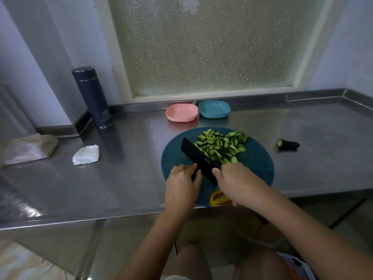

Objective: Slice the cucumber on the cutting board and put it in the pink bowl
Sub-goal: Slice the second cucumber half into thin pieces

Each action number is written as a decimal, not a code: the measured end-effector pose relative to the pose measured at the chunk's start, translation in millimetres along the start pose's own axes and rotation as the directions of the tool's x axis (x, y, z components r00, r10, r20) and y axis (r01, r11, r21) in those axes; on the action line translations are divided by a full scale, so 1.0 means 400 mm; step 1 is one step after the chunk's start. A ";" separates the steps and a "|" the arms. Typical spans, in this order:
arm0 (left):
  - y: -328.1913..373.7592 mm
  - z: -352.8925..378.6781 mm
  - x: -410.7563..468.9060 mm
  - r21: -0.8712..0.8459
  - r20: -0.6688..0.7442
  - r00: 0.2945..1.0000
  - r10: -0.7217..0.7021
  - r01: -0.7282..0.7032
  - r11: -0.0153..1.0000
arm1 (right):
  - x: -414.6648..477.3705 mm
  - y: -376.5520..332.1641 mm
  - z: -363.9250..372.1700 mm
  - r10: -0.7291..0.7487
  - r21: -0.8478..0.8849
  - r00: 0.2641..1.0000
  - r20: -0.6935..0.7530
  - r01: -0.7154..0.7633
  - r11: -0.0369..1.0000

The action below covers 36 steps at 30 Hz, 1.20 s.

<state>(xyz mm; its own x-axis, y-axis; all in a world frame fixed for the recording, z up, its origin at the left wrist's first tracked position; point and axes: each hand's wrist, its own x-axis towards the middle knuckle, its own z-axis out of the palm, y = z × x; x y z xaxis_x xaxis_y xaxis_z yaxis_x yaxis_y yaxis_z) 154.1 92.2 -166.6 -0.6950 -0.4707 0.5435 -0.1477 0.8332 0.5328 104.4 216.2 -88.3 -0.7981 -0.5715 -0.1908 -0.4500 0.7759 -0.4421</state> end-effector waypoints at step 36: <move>0.008 -0.006 -0.009 0.060 -0.045 0.996 -0.072 0.075 0.995 | -0.016 -0.020 0.004 -0.002 0.005 0.999 -0.033 0.002 1.000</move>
<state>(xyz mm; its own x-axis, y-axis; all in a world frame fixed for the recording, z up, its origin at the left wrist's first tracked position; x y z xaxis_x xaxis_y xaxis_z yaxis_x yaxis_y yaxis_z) 157.8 95.9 -165.2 -0.6502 -0.5423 0.5321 -0.2413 0.8115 0.5321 113.6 213.3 -85.0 -0.8101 -0.5638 -0.1609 -0.4495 0.7735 -0.4469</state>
